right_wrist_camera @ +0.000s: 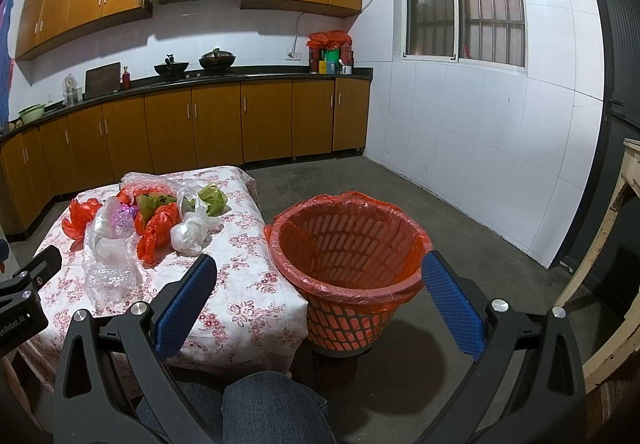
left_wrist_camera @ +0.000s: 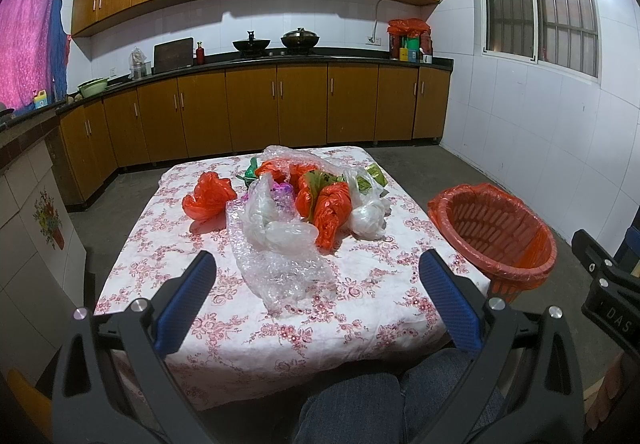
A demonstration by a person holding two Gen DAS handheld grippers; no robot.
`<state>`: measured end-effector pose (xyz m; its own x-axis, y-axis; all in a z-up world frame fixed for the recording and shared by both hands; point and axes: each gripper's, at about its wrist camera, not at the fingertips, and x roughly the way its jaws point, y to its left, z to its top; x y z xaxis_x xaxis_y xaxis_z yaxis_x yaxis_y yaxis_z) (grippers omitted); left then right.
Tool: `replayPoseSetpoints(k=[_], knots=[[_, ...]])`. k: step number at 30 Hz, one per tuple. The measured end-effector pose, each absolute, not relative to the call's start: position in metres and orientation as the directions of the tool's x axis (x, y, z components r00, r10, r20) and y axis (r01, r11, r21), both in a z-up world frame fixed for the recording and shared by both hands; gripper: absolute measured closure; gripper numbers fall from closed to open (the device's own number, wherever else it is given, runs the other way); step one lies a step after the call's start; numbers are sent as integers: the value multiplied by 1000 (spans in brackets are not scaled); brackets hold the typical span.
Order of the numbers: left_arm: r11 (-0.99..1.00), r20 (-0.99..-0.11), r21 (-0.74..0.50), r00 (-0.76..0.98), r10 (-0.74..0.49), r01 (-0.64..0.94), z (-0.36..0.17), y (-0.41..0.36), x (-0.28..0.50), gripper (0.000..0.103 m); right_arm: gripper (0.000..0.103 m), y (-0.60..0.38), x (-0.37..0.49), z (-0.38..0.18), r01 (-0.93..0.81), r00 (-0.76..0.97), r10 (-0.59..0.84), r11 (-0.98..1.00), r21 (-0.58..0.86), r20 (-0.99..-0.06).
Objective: Collect trash
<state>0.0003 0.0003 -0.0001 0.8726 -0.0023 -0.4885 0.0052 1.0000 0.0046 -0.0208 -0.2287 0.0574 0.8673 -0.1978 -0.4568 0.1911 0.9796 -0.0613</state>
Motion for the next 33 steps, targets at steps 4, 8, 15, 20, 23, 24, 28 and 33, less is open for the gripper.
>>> replayPoseSetpoints(k=[4, 8, 15, 20, 23, 24, 28, 33], knots=[[1000, -489, 4, 872, -2, 5, 0, 0, 0, 4, 2, -229, -21, 57, 191, 867, -198, 980, -61, -457], [1000, -489, 5, 872, -2, 5, 0, 0, 0, 4, 2, -229, -21, 57, 192, 867, -198, 980, -61, -457], [1000, -490, 4, 872, -2, 4, 0, 0, 0, 4, 2, -230, -21, 57, 192, 867, -198, 980, -61, -457], [1000, -489, -9, 872, 6, -12, -1, 5, 0, 4, 2, -229, -21, 57, 188, 865, -195, 980, -60, -462], [999, -489, -15, 872, 25, -37, -5, 14, 4, 4, 2, -229, -19, 54, 176, 864, -184, 982, -62, -469], [999, -489, -13, 872, 38, -51, -5, 19, 5, 4, 2, -228, -16, 53, 169, 864, -178, 984, -63, -471], [993, -498, -21, 863, 87, -112, -10, 40, 13, 4, 2, -220, -2, 48, 146, 865, -162, 987, -71, -475], [983, -513, -46, 849, 131, -179, -15, 70, 28, 4, 2, -211, 12, 46, 116, 865, -140, 990, -81, -482]])
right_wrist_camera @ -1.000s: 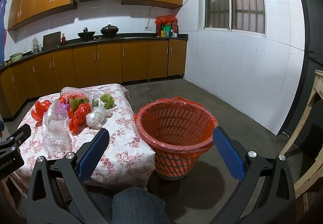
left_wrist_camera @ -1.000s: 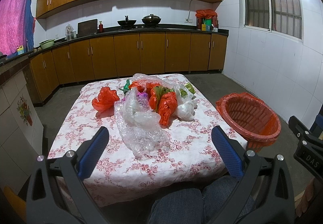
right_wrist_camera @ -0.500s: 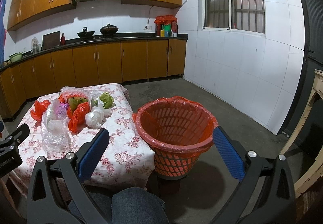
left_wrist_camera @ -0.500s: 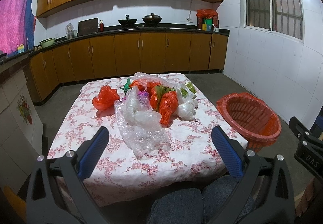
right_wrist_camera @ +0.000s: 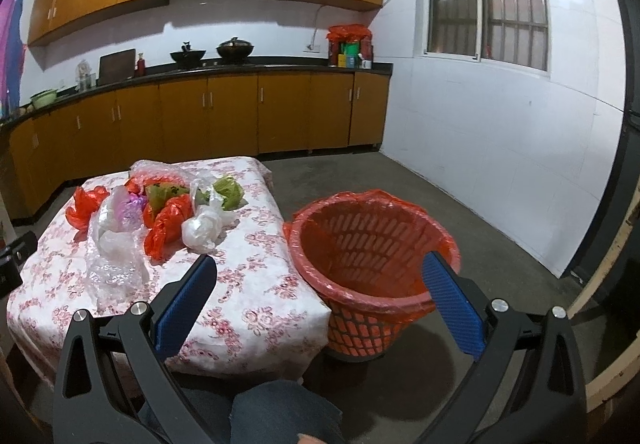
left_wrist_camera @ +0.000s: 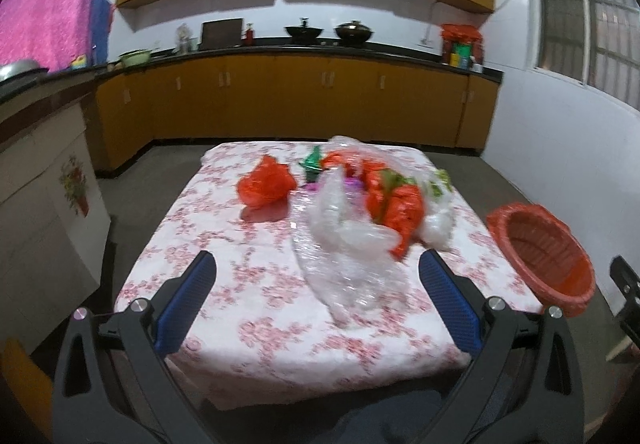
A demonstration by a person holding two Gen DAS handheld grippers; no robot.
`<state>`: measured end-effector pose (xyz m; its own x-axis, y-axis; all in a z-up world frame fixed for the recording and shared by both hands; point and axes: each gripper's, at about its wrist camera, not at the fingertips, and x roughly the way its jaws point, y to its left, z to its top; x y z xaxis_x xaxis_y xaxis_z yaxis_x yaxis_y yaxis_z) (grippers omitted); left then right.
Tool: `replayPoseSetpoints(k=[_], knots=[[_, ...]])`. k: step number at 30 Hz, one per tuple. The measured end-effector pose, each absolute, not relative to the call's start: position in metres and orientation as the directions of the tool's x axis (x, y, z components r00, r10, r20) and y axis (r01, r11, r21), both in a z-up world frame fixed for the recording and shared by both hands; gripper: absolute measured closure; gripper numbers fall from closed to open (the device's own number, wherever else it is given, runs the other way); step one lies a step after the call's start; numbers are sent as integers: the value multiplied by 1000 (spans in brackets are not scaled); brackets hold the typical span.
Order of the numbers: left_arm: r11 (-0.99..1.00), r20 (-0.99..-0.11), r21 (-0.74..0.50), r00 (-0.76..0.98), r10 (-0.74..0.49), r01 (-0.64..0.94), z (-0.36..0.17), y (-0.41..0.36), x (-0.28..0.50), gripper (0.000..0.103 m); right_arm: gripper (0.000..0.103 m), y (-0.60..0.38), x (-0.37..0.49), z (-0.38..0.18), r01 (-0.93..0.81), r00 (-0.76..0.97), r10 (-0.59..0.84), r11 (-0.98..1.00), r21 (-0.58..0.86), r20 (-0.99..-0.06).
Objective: Collect trash
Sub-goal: 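Grasp the clear bubble wrap with the left tool while the right tool grasps a clear bag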
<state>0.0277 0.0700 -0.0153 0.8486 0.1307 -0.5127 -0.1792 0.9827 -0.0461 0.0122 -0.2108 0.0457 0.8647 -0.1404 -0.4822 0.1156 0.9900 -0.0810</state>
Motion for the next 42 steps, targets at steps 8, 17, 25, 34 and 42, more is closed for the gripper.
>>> replayPoseSetpoints(k=[8, 17, 25, 34, 42], knots=[[978, -521, -84, 845, 122, -192, -21, 80, 86, 6, 2, -199, 39, 38, 96, 865, -137, 989, -109, -484], [978, -608, -53, 783, 128, -201, -57, 74, 169, 31, 2, -187, 84, 25, 82, 858, -121, 992, -99, -499], [977, -668, -32, 731, 138, -213, -88, 81, 207, 40, 2, -170, 118, 12, 44, 848, -90, 994, -100, -522], [985, -692, -70, 719, 66, -158, -101, 80, 220, 60, 2, -156, 138, 0, 15, 836, -71, 994, -107, -543], [984, -649, -108, 759, 39, -143, -85, 94, 210, 67, 3, -144, 156, -11, -24, 823, -46, 993, -115, -566]])
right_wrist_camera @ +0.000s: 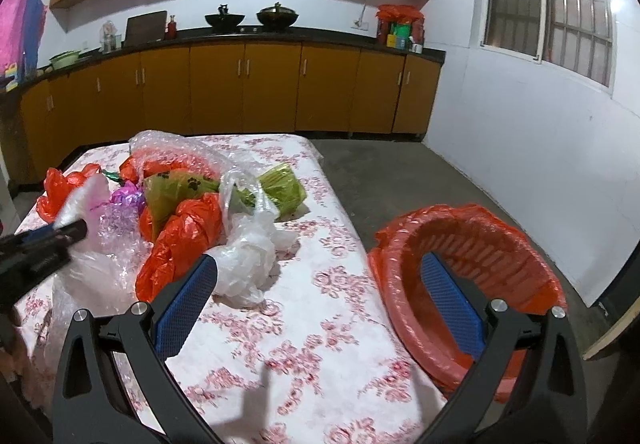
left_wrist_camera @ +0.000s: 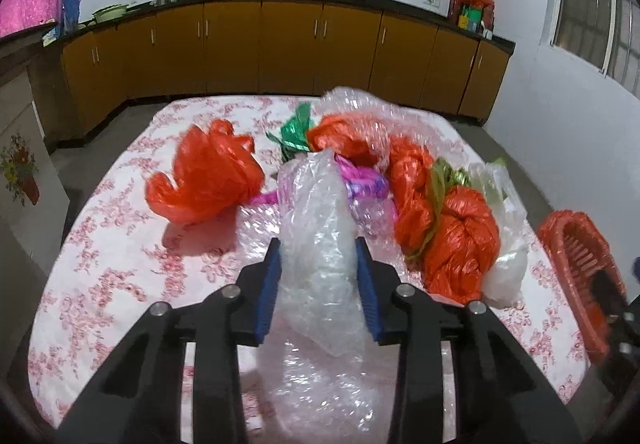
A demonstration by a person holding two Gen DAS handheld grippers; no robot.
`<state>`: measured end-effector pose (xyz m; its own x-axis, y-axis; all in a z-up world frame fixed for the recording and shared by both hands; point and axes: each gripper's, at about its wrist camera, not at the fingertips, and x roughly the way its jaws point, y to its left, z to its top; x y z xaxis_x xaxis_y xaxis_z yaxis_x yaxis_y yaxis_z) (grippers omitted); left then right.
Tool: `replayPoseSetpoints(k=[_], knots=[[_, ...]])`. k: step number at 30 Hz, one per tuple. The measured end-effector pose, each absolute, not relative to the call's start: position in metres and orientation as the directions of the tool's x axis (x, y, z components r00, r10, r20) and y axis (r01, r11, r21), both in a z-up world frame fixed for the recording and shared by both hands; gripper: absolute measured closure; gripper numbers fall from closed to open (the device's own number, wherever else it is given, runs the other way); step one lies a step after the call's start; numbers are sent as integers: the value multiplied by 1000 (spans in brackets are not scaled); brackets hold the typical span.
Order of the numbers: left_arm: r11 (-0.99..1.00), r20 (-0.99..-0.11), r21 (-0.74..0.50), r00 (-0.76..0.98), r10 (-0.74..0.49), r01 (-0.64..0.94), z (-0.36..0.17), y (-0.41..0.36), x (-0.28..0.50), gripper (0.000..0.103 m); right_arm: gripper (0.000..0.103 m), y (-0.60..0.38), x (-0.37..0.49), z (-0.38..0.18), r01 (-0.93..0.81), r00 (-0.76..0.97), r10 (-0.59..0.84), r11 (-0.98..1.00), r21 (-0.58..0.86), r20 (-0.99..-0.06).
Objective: Collect trash
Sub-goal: 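Grasp the clear bubble wrap with the left tool while the right tool grasps a clear bag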
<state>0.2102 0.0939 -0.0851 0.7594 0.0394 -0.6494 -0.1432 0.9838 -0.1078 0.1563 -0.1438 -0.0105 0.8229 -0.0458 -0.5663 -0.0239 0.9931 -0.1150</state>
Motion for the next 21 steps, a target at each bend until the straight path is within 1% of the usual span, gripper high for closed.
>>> replayPoseSetpoints(k=[3, 5, 8, 13, 18, 21], knots=[[982, -619, -115, 784, 45, -148, -72, 101, 202, 67, 14, -137, 168, -16, -58, 809, -12, 993, -99, -588], [981, -596, -119, 801, 53, -153, -63, 106, 197, 67, 25, -132, 177, -20, -75, 791, 9, 994, -83, -611], [980, -568, -107, 819, 77, -167, -52, 113, 191, 67, 34, -128, 193, -29, -89, 754, 46, 996, -32, -655], [973, -557, -116, 824, 103, -200, -44, 126, 187, 67, 35, -122, 215, -43, -86, 702, 76, 996, 22, -708], [969, -562, -116, 819, 115, -216, -45, 132, 187, 67, 35, -111, 226, -50, -99, 693, 66, 995, -4, -718], [969, -564, -116, 818, 115, -217, -45, 131, 187, 67, 44, -110, 232, -59, -108, 670, 65, 994, -11, -739]])
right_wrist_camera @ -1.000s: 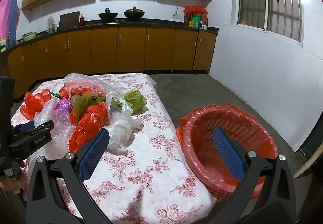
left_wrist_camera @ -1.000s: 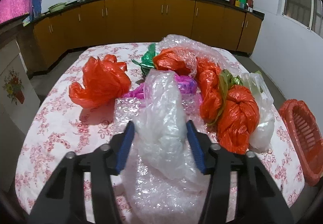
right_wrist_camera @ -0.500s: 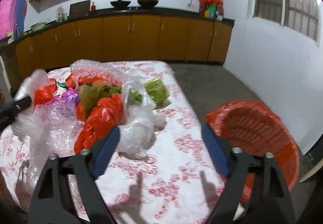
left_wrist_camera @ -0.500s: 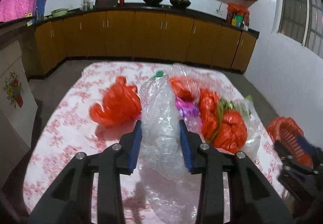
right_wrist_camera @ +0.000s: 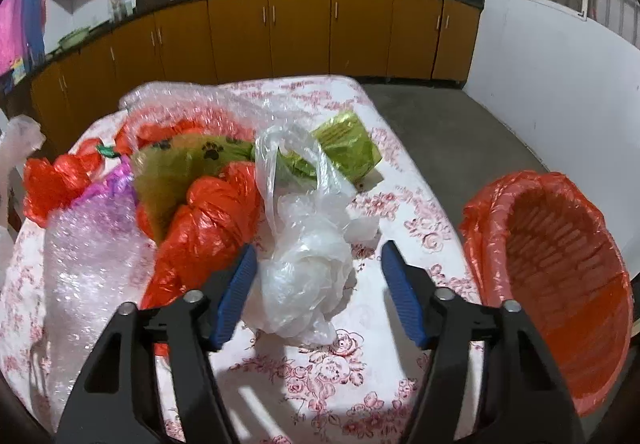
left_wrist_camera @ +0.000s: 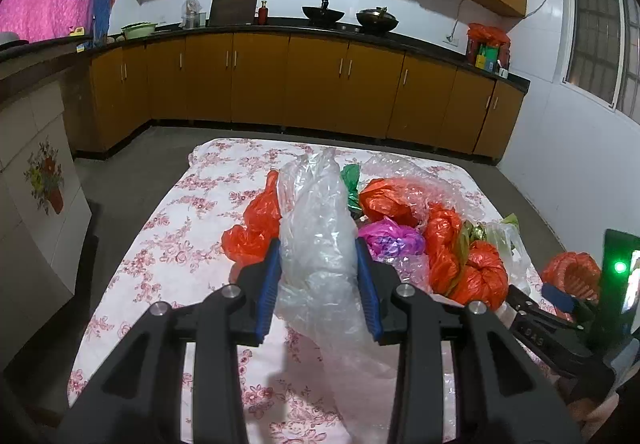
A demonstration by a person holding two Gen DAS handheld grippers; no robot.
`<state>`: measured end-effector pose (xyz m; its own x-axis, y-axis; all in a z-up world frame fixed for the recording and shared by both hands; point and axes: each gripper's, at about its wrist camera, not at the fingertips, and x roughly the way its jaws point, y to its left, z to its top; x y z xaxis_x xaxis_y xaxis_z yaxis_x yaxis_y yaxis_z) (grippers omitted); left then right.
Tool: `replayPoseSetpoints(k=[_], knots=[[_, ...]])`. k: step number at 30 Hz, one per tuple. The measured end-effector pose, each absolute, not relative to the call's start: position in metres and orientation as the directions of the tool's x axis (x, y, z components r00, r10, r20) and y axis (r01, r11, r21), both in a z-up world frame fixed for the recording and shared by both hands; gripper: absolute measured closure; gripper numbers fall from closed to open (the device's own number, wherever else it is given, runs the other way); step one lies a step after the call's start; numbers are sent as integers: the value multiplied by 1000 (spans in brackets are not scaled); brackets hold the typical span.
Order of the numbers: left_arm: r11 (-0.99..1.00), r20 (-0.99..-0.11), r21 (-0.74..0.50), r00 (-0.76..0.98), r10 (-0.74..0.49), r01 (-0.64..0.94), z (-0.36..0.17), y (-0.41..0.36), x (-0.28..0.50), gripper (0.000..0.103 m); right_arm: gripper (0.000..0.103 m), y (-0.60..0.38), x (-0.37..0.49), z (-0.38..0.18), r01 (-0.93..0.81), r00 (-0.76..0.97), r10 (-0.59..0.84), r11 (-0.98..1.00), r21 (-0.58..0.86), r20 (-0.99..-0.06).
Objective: Collect trash
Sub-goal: 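Grasp the clear bubble wrap with the left tool while the right tool grasps a clear bag, then carry the clear bag over the red basket and open the right tool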
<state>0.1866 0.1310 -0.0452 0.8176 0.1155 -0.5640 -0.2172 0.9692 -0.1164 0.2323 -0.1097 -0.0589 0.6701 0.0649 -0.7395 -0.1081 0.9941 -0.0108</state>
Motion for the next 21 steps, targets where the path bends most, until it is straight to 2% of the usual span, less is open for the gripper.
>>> replayPoseSetpoints(k=[5, 8, 11, 21], knots=[[970, -567, -116, 816, 113, -215, -46, 130, 186, 67, 75, -119, 229, -65, -113, 640, 118, 992, 60, -759], [970, -566, -116, 817, 111, -213, -45, 128, 186, 67, 86, -126, 224, -64, -113, 642, 135, 990, 81, -755], [972, -562, -116, 820, 106, -205, -43, 126, 186, 67, 90, -134, 217, -61, -110, 650, 144, 989, 95, -746], [982, -547, -116, 835, 63, -151, -33, 103, 182, 67, 91, -161, 199, -38, -79, 695, 151, 988, 134, -703]])
